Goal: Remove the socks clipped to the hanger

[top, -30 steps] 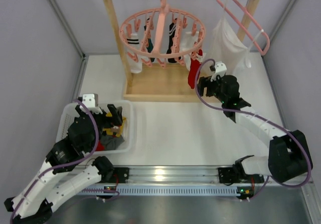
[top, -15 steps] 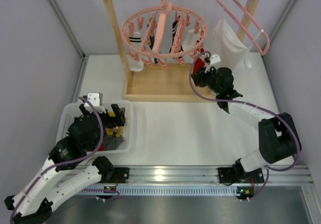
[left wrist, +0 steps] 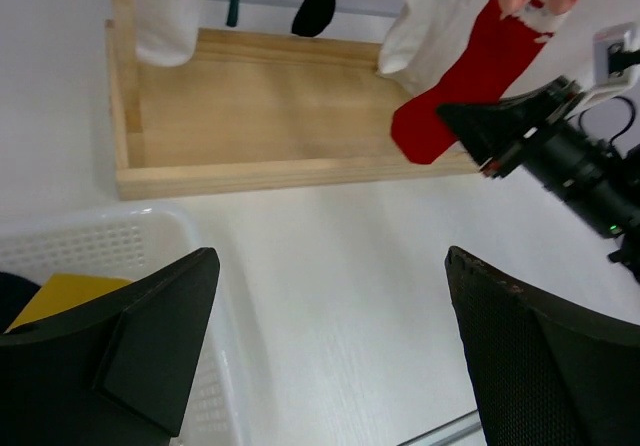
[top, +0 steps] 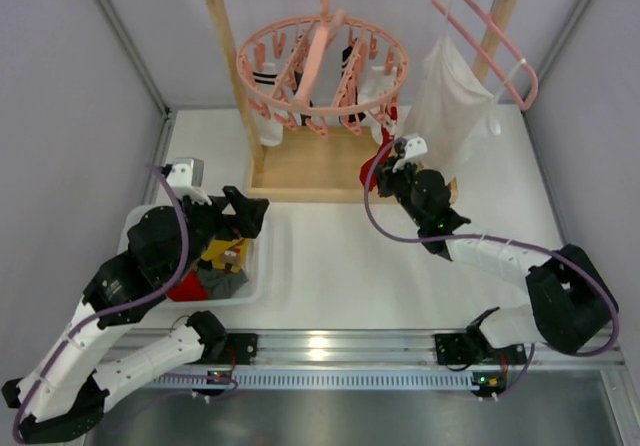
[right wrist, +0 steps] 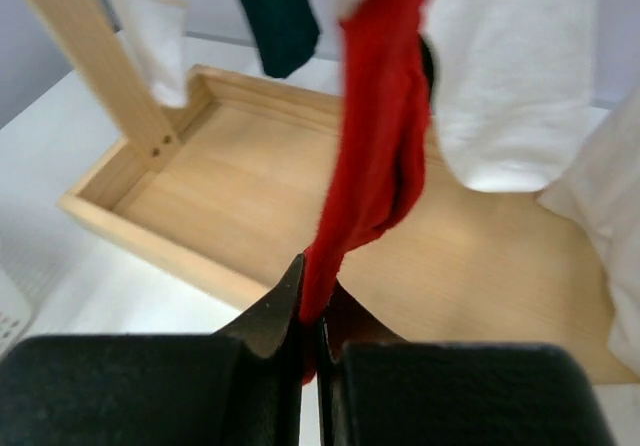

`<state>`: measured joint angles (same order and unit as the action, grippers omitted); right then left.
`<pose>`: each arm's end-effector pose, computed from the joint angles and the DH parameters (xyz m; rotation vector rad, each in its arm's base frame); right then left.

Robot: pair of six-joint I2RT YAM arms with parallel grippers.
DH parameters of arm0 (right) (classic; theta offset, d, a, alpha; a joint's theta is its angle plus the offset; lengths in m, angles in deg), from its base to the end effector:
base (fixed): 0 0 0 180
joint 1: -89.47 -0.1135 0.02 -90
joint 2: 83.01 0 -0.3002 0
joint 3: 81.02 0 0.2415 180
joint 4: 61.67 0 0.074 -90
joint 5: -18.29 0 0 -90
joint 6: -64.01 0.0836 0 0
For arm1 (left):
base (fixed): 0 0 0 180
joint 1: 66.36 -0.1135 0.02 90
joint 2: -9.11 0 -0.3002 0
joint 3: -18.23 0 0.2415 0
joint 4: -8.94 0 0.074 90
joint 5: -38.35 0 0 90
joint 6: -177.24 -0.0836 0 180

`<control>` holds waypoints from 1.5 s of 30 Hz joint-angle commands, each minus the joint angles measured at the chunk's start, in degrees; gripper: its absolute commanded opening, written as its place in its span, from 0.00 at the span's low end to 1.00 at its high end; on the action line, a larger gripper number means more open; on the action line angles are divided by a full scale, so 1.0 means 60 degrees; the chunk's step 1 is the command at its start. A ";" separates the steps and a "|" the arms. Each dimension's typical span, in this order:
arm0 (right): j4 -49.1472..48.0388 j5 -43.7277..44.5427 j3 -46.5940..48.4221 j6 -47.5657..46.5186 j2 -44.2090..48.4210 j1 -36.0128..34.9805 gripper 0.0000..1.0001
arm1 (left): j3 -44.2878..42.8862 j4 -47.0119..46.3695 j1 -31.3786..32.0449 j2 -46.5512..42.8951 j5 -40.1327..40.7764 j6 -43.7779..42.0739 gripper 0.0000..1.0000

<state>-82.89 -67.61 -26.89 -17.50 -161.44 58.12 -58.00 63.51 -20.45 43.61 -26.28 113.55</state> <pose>0.2910 0.1703 0.2998 -0.2712 1.6230 0.4756 0.0943 -0.0459 0.4111 -0.0119 1.8017 -0.5112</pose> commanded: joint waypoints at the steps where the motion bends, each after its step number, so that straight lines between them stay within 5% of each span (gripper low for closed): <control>1: -0.0690 0.2170 -0.0062 -0.0360 0.0518 -0.1477 0.00 | -0.1014 -0.0311 0.0009 0.0942 -0.1341 0.0377 0.98; 8: -0.0104 0.3842 0.0420 -0.0623 0.0110 -0.3284 0.00 | -0.3079 -0.0267 0.0068 0.2714 -0.1928 0.0202 0.98; 19: -0.0059 0.4692 0.1958 -0.1005 -0.1238 -0.5027 0.00 | -0.7222 0.0787 0.0185 0.5479 -0.0302 -0.1132 0.98; 32: 0.0146 0.5206 0.3117 -0.0669 -0.2323 -0.5658 0.00 | -0.8852 0.0861 0.2234 0.7609 0.2216 -0.2040 0.98; 45: 0.0278 0.5001 0.3044 -0.0580 -0.2235 -0.5775 0.00 | -0.8267 0.0759 0.2163 0.7711 0.3347 -0.2070 0.98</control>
<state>-81.09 -37.29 -10.65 -21.78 -175.23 24.83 -107.88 68.86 -7.12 90.97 -7.42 102.03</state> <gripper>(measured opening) 0.005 0.983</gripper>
